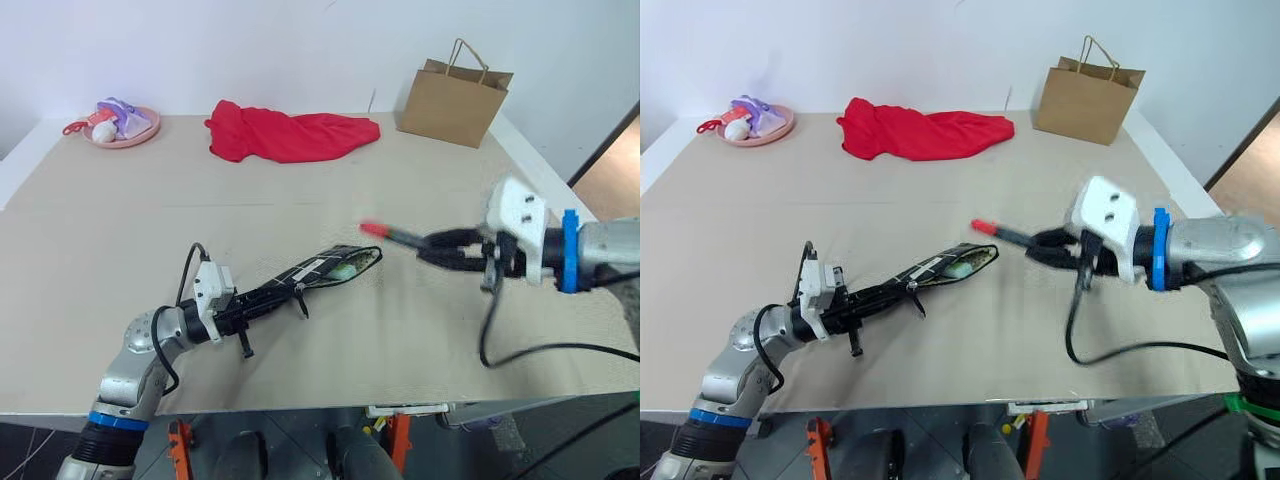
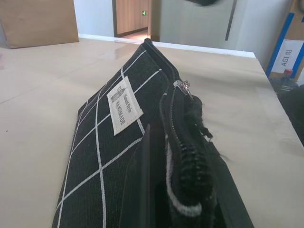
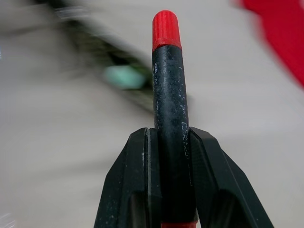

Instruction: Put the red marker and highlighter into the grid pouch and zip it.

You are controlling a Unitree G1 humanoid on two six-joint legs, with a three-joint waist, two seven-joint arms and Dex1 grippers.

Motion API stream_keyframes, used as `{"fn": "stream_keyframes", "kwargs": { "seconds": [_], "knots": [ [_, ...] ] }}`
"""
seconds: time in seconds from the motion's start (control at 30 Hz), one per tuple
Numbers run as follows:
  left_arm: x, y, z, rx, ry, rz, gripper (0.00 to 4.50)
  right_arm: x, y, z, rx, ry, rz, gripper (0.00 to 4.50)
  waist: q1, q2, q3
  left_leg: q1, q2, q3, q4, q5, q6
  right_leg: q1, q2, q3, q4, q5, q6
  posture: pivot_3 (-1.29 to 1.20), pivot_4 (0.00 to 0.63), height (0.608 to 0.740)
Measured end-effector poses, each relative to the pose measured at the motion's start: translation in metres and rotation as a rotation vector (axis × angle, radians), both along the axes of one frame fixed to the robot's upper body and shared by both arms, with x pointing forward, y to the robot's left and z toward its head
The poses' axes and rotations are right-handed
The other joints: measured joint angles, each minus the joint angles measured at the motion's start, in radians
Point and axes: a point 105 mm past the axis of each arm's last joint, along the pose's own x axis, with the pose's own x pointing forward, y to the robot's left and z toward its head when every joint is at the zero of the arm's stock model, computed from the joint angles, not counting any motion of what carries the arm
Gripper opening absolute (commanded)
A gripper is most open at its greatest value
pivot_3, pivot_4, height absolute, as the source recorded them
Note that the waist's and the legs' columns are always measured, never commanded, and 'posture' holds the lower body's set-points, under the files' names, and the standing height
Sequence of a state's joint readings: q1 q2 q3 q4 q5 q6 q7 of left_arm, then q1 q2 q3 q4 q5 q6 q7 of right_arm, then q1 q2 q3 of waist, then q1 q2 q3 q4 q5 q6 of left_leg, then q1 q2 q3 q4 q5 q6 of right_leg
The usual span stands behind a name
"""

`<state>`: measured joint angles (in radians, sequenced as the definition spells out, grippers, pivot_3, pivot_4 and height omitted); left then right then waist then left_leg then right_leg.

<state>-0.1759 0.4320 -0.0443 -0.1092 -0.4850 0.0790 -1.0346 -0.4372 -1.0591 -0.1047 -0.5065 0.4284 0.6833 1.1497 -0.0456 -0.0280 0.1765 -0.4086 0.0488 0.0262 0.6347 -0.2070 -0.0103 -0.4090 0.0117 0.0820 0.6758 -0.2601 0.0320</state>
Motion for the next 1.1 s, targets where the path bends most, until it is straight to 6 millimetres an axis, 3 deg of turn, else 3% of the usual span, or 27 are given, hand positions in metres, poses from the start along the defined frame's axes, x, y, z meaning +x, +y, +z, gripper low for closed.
{"fn": "stream_keyframes", "kwargs": {
  "seconds": [0.1, 0.27, 0.53, 0.7, 1.1],
  "knots": [
    [-0.001, -0.003, 0.000, -0.004, -0.005, -0.004, 0.00, -0.007, 0.004, -0.018, -0.098, 0.039, 0.063, 0.57, 0.000, 0.000, 0.000, 0.000, -0.001, 0.001, 0.001, 0.000, 0.000, 0.000, -0.001, 0.001, 0.000, 0.000, 0.001, 0.00, 0.150, 0.740],
    [-0.002, -0.005, -0.002, 0.002, -0.004, -0.013, 0.00, 0.002, 0.003, -0.043, -0.211, 0.046, 0.063, 0.57, -0.001, 0.000, 0.000, 0.001, 0.000, 0.002, 0.001, 0.000, 0.000, 0.000, -0.001, 0.001, 0.000, 0.001, 0.001, 0.00, 0.150, 0.740],
    [-0.002, -0.006, -0.002, 0.002, -0.005, -0.015, 0.00, 0.007, 0.011, -0.037, -0.178, 0.029, 0.091, 0.57, 0.001, 0.000, 0.000, 0.000, 0.000, 0.001, 0.001, 0.000, 0.000, 0.000, -0.001, 0.001, 0.000, 0.000, 0.000, 0.00, 0.150, 0.740],
    [-0.002, -0.006, -0.003, 0.003, -0.005, -0.014, 0.00, 0.010, 0.011, -0.016, -0.115, -0.006, 0.083, 0.57, 0.000, 0.000, 0.000, 0.000, 0.000, 0.001, 0.001, 0.000, 0.000, 0.000, -0.001, 0.001, 0.000, 0.000, 0.000, 0.00, 0.150, 0.740],
    [-0.002, -0.006, -0.003, 0.003, -0.005, -0.014, 0.00, 0.019, 0.005, -0.033, -0.191, 0.010, 0.063, 0.57, 0.000, 0.000, 0.000, 0.000, 0.000, 0.001, 0.001, 0.000, 0.000, 0.000, -0.001, 0.001, 0.000, 0.000, 0.000, 0.00, 0.150, 0.740]
  ]
}}
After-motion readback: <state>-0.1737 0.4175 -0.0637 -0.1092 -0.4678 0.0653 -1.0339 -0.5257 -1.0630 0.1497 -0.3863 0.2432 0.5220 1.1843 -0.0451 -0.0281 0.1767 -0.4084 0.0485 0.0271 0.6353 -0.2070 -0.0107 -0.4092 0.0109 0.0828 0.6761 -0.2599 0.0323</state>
